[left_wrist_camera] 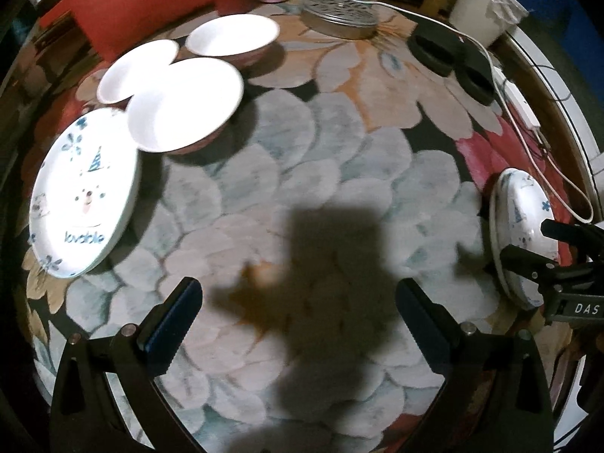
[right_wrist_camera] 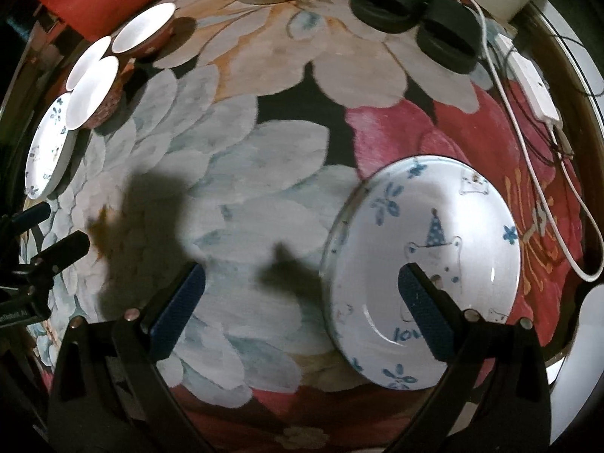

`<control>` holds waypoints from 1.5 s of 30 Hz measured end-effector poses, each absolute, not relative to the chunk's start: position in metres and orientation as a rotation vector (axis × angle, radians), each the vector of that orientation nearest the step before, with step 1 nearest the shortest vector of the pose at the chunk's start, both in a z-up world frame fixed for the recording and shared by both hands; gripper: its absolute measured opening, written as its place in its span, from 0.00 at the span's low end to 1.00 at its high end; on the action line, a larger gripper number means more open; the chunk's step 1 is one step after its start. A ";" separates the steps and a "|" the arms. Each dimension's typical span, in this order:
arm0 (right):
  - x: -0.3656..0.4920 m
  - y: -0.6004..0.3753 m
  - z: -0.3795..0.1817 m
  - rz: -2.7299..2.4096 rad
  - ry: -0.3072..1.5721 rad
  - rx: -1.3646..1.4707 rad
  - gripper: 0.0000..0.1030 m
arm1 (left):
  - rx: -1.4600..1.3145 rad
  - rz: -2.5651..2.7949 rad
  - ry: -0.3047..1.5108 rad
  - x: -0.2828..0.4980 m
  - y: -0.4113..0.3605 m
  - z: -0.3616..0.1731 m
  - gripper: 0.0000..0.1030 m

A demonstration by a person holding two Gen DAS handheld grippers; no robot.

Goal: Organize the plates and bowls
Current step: 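Move both tools to the smaller blue bear 'lovable' plate, then grasp the smaller bear plate rim with both tools and lift it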

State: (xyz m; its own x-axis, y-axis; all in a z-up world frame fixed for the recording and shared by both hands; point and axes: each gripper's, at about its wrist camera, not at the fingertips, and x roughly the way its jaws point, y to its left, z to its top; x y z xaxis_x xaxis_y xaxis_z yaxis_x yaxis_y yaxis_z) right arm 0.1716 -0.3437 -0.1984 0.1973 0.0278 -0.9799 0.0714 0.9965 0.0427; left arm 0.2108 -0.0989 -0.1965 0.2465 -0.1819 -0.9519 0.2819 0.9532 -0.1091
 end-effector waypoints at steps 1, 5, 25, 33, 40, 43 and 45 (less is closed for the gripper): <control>0.173 -0.340 -0.198 -0.025 1.374 0.081 1.00 | 0.087 -0.311 1.283 0.211 -0.094 -0.197 0.99; 0.180 -0.325 -0.195 -0.007 1.377 0.067 1.00 | 0.073 -0.282 1.276 0.213 -0.072 -0.196 0.99; 0.226 -0.211 -0.181 0.167 1.378 -0.051 1.00 | -0.111 -0.104 1.244 0.240 0.058 -0.205 0.99; 0.251 -0.139 -0.194 0.277 1.378 -0.026 1.00 | -0.147 -0.026 1.198 0.268 0.116 -0.208 0.99; 0.267 -0.093 -0.219 0.316 1.402 0.099 1.00 | -0.141 0.012 1.218 0.301 0.155 -0.224 0.99; 0.271 -0.087 -0.229 0.286 1.406 0.158 0.98 | -0.150 0.024 1.227 0.314 0.166 -0.233 0.97; 0.276 -0.085 -0.233 0.267 1.396 0.201 0.89 | -0.160 0.028 1.230 0.322 0.170 -0.237 0.91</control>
State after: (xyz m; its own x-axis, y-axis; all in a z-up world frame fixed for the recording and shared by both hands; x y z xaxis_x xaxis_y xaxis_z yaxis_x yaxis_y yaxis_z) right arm 0.2756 -0.0850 -0.2331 0.1522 0.3019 -0.9411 -0.0662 0.9532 0.2951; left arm 0.3224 0.1698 -0.2374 0.3357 -0.0656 -0.9397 -0.1076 0.9884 -0.1074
